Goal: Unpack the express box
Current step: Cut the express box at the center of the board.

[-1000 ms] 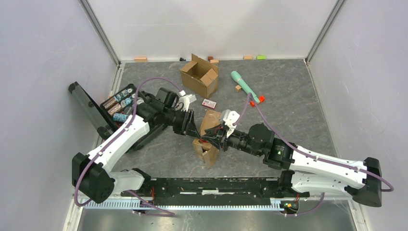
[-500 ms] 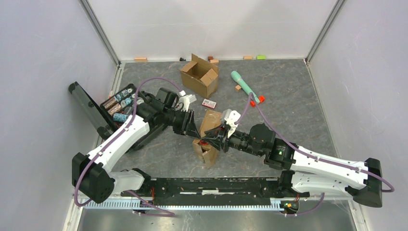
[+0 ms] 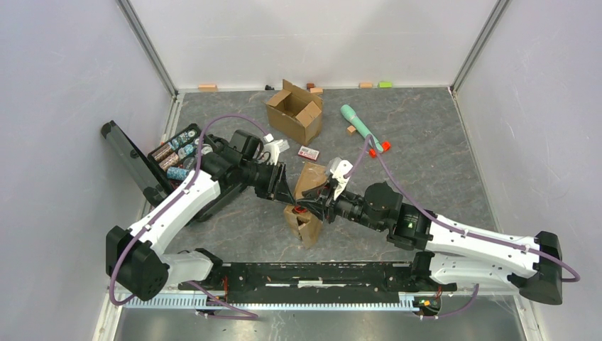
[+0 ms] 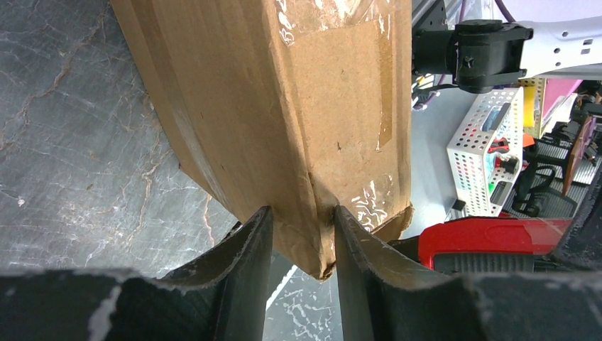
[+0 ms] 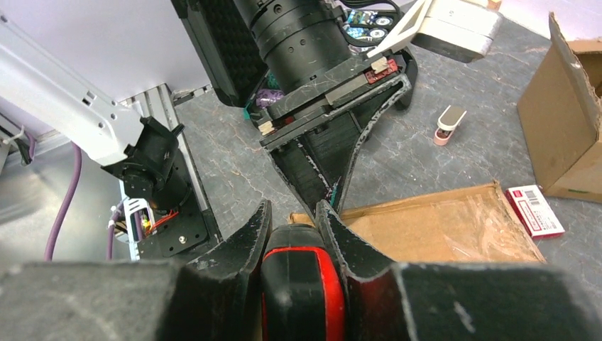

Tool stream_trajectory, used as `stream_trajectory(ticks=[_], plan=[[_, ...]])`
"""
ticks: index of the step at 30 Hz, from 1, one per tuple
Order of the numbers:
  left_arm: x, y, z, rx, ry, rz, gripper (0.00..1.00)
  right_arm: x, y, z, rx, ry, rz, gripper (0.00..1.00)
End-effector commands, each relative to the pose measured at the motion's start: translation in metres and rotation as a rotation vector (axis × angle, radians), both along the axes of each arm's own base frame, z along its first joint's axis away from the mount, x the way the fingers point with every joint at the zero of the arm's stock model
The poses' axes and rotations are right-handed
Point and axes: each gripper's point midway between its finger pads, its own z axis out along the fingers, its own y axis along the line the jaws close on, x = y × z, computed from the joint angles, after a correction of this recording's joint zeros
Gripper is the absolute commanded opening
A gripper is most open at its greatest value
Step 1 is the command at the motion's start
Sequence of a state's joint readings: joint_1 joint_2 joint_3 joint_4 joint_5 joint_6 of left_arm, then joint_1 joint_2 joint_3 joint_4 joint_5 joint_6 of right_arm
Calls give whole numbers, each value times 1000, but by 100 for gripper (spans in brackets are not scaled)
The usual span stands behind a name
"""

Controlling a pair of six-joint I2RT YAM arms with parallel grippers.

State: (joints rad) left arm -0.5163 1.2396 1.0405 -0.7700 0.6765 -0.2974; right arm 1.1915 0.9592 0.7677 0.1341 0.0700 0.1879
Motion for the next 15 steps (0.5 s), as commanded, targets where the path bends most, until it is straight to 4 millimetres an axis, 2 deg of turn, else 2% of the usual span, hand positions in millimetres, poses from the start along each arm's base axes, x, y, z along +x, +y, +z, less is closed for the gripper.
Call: stream_trajectory(ticks=[1, 7, 15], plan=[[9, 11, -16, 70, -44, 24, 43, 7, 0, -6, 23, 41, -57, 0], [8, 9, -18, 56, -33, 34, 42, 0, 9, -10, 40, 65, -8, 0], [5, 8, -17, 43, -21, 44, 40, 3, 13, -11, 51, 65, -15, 0]])
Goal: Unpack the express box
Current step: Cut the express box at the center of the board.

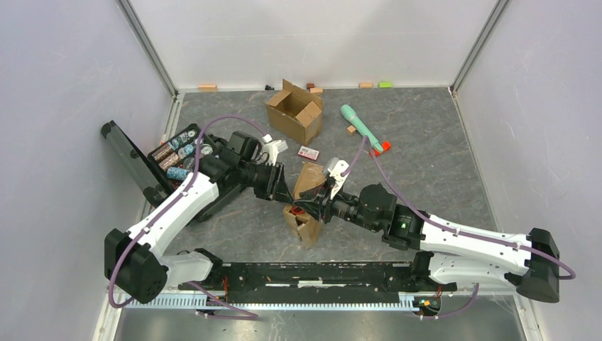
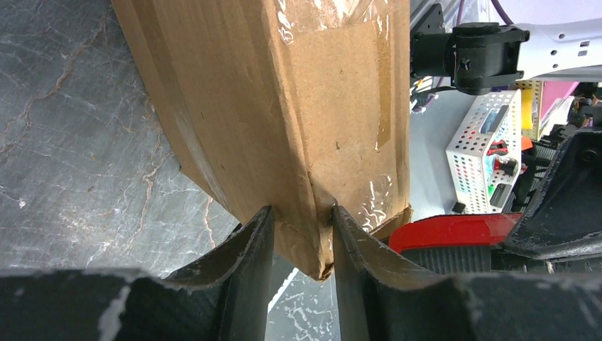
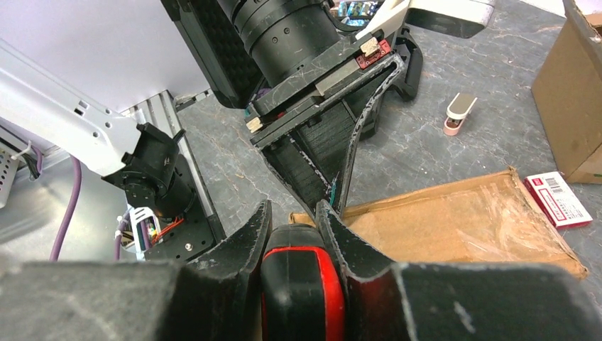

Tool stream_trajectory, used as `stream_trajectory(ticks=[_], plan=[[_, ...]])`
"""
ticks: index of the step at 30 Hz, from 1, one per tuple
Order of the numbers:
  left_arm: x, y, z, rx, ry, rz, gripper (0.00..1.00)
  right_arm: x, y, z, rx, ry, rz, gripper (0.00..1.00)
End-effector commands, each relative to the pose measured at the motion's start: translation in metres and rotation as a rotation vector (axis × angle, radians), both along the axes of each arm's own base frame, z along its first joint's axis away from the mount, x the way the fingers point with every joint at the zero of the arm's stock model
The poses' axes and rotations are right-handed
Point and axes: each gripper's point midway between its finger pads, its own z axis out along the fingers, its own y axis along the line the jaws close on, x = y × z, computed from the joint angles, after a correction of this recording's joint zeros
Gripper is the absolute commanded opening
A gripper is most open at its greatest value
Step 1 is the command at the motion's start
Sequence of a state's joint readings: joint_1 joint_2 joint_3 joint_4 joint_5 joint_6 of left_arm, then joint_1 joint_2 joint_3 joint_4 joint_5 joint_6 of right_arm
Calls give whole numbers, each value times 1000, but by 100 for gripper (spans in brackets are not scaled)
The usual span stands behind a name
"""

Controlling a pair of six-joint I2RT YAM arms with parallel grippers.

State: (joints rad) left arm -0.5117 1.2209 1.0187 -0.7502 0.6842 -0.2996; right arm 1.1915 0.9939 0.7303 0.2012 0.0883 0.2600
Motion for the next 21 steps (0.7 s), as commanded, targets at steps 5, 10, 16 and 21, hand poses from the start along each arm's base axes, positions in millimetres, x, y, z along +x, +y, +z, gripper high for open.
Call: stream_trajectory(ticks=[5, 10, 16, 21], plan=[[5, 7, -18, 55, -2, 50, 40, 0, 15, 2, 6, -7, 15, 0], [4, 6, -19, 56, 10, 71, 39, -13, 23, -1, -18, -30, 41, 0], [7, 8, -23, 73, 10, 89, 38, -22, 29, 0, -59, -61, 53, 0], [15, 10, -20, 88, -22, 105, 38, -19, 22, 22, -68, -85, 26, 0]])
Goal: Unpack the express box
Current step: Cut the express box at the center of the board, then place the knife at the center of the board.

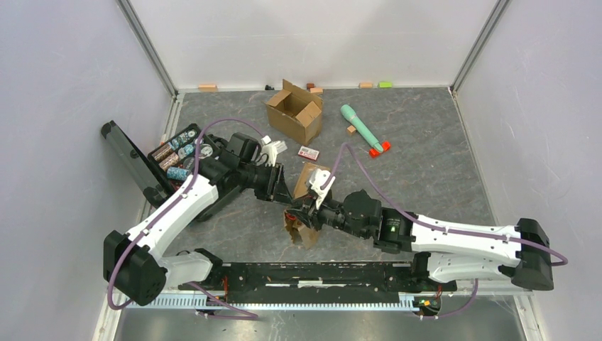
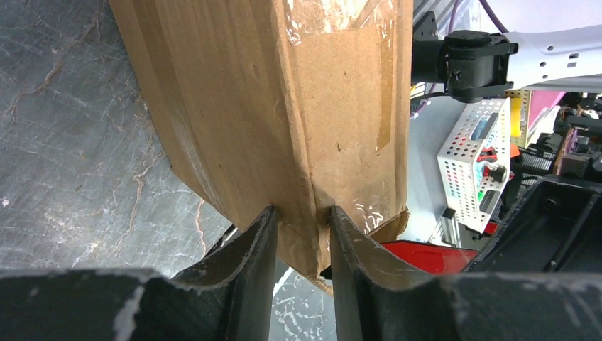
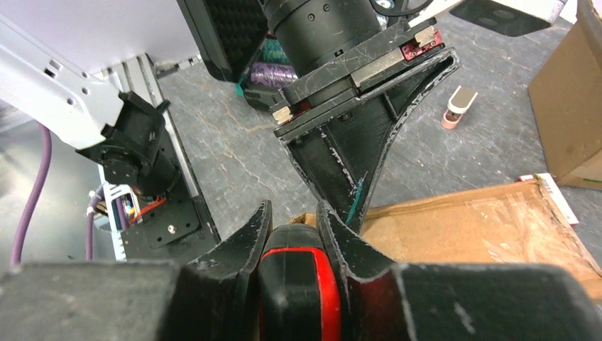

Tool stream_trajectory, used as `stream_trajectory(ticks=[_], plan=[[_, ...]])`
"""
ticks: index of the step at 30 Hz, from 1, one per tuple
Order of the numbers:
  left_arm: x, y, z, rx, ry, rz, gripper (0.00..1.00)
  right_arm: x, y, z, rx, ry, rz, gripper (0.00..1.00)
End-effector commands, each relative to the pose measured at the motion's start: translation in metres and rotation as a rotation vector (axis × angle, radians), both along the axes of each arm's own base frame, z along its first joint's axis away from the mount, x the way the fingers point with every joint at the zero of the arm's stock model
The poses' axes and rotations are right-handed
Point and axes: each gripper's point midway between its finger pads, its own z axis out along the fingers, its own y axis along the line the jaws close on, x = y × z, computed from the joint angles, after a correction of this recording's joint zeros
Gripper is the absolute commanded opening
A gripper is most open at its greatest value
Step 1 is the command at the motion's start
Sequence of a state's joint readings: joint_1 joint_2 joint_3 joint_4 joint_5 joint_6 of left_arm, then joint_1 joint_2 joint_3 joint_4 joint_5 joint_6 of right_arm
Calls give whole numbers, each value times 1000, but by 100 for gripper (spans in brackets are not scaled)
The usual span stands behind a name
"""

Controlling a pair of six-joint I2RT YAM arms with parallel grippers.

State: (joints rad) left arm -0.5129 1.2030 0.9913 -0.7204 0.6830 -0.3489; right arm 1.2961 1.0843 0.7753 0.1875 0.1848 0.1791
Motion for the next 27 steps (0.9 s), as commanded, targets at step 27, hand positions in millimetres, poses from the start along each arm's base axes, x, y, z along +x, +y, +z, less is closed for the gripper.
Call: stream_trajectory(ticks=[27], plan=[[52, -2, 71, 50, -418, 129, 75, 157, -236, -130, -522, 700, -608, 0]])
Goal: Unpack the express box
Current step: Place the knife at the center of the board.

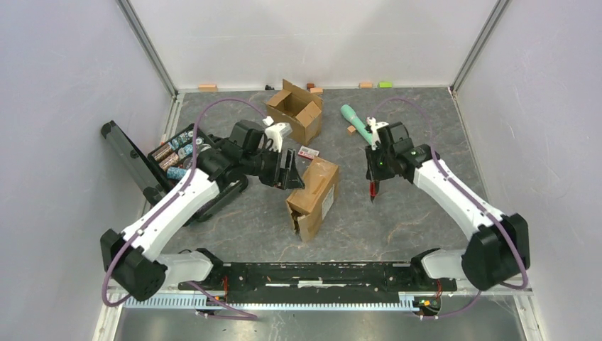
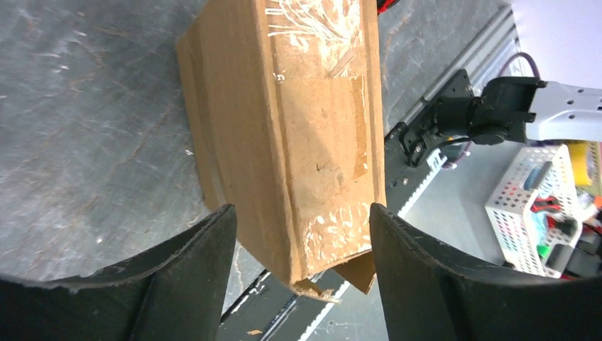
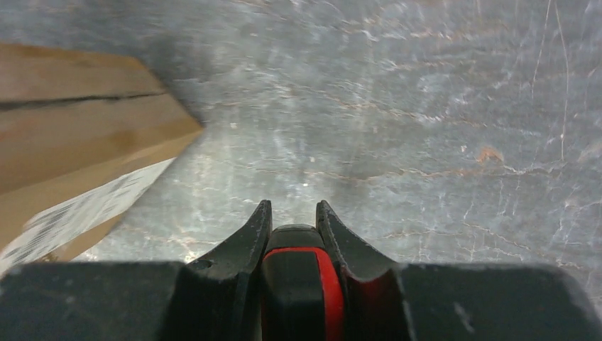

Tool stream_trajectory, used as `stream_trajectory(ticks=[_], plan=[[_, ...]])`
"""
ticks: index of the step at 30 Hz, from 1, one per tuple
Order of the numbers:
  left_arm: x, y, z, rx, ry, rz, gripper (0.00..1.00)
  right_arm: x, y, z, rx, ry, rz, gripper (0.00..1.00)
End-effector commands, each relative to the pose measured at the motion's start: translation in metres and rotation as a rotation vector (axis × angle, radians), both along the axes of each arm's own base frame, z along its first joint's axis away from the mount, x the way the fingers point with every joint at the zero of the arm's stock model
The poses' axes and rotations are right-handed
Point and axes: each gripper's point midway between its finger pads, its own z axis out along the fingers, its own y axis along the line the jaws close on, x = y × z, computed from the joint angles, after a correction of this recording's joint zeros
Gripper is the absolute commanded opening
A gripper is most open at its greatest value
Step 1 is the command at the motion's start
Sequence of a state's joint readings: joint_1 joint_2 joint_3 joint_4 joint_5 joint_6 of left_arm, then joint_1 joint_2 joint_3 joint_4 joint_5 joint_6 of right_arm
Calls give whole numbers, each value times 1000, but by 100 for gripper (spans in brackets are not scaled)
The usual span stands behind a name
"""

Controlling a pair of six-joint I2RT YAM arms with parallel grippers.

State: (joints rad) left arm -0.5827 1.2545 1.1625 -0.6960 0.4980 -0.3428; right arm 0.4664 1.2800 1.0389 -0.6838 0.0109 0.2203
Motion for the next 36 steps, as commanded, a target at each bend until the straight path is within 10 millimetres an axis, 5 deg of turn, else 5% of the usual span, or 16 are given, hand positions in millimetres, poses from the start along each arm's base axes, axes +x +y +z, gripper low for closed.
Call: stream_trajectory(ticks=[1, 9, 16, 20, 24, 31, 36], plan=[[13, 23, 38, 13, -254, 115, 76, 14, -23, -23, 49, 99, -24, 0], [-18, 63, 10, 81, -397, 285, 77, 28, -55, -72, 20, 170, -192, 12], [-45, 50, -28, 25, -408, 321, 78, 33, -62, -89, 21, 152, -273, 37], [-54, 39, -49, 18, -395, 320, 79, 35, -63, -85, 33, 112, -293, 59], [-59, 26, -59, -10, -401, 319, 80, 34, -64, -76, 49, 75, -305, 68], [-41, 11, -65, 18, -482, 375, 82, 27, -41, -42, 184, -80, -312, 72], [-25, 13, -60, 26, -537, 464, 76, 11, 13, -39, 300, -107, -246, 70]])
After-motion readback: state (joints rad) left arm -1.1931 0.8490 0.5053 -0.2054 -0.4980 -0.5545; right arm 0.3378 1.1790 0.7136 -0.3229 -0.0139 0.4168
